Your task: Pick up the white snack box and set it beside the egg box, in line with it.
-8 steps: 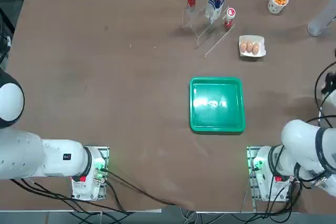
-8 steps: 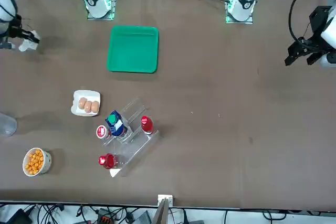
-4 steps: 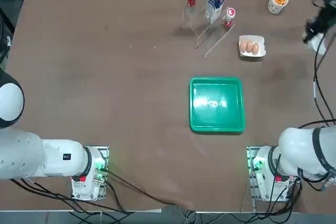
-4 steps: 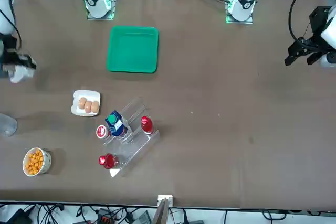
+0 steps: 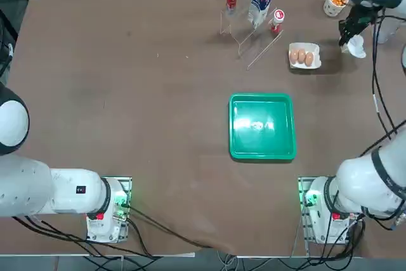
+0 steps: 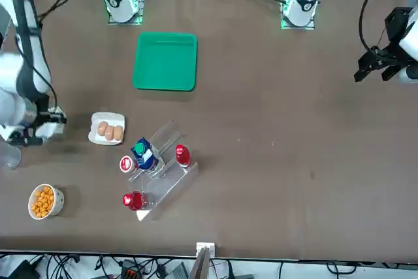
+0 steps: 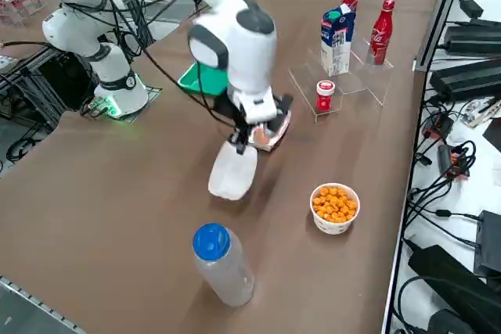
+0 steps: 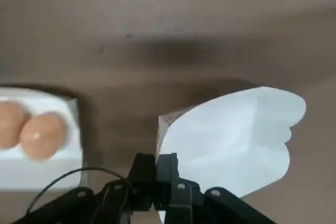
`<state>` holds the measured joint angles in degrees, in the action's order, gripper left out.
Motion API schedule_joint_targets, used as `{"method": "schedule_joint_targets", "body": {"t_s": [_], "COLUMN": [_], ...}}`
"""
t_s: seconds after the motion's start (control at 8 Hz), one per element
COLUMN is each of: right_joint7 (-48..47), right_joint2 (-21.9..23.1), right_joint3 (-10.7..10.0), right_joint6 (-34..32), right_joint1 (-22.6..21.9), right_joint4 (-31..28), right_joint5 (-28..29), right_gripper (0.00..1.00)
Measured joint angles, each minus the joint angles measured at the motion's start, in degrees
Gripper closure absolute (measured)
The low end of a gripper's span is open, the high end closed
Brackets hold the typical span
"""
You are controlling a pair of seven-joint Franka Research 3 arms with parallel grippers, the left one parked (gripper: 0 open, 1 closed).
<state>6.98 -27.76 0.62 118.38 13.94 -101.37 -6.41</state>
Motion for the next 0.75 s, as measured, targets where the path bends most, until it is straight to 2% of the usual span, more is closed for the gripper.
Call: {"method": "schedule_joint_targets", "body": {"t_s": [0.12, 0.75], "right_joint7": [-2.23, -3.73], "right_joint2": [-1.87, -3.61], "right_joint3": [-0.06, -0.22], "right_joint6": [0.44, -0.21], "right_joint1": [-0.18, -0.69], "right_joint4": [0.55, 0.03], "right_joint5": [-1.05, -1.63], "right_gripper": [0.97, 0.97]}}
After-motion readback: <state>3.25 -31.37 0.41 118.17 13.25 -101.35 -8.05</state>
